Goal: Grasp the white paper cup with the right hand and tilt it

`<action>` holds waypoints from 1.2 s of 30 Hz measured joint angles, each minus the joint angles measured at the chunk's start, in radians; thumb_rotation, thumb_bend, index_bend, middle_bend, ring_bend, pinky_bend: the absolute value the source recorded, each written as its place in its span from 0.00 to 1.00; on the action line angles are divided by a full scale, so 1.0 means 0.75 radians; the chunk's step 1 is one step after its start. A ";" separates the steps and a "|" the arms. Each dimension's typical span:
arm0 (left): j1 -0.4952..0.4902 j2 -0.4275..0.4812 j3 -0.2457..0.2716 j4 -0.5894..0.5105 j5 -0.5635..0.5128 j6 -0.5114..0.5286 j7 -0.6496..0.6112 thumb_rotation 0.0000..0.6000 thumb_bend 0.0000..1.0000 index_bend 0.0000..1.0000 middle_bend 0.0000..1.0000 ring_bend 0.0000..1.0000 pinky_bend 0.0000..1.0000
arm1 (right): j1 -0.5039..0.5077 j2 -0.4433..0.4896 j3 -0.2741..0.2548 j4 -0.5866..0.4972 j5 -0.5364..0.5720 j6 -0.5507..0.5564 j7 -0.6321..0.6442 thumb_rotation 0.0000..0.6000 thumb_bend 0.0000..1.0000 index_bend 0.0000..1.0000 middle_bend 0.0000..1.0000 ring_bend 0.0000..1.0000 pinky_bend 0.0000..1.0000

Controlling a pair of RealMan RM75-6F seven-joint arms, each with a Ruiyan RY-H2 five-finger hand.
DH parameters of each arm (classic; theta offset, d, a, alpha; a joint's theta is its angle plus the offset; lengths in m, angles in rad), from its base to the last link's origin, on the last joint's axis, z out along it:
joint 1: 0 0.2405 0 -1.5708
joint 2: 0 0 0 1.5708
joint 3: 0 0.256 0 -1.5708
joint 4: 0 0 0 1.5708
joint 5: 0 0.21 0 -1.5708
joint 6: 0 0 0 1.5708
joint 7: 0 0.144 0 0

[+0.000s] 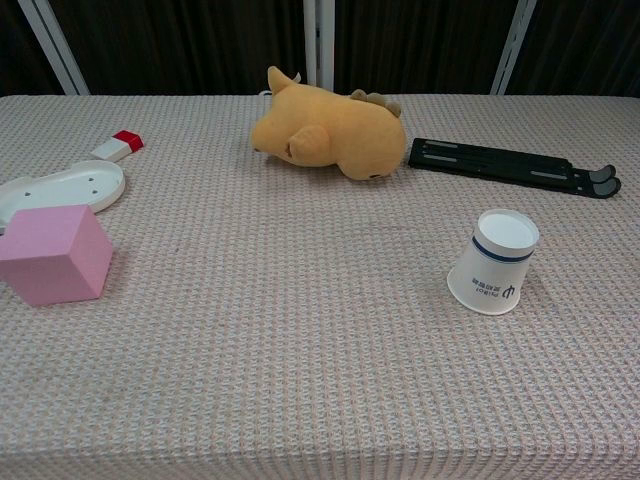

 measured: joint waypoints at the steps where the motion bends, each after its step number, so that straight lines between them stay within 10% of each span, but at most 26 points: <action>1: 0.001 0.000 0.000 0.000 0.001 0.001 0.001 1.00 0.12 0.05 0.00 0.00 0.00 | -0.001 -0.003 0.001 0.002 -0.003 0.005 0.004 1.00 0.00 0.00 0.00 0.00 0.00; 24: 0.006 0.015 -0.001 -0.013 0.008 -0.005 -0.022 1.00 0.12 0.05 0.00 0.00 0.00 | 0.054 0.031 -0.039 -0.103 -0.147 -0.033 -0.062 1.00 0.00 0.00 0.00 0.00 0.00; 36: 0.010 0.023 -0.008 -0.010 -0.004 -0.005 -0.031 1.00 0.12 0.05 0.00 0.00 0.00 | 0.223 0.091 -0.067 -0.414 -0.283 -0.274 -0.532 1.00 0.00 0.00 0.00 0.00 0.00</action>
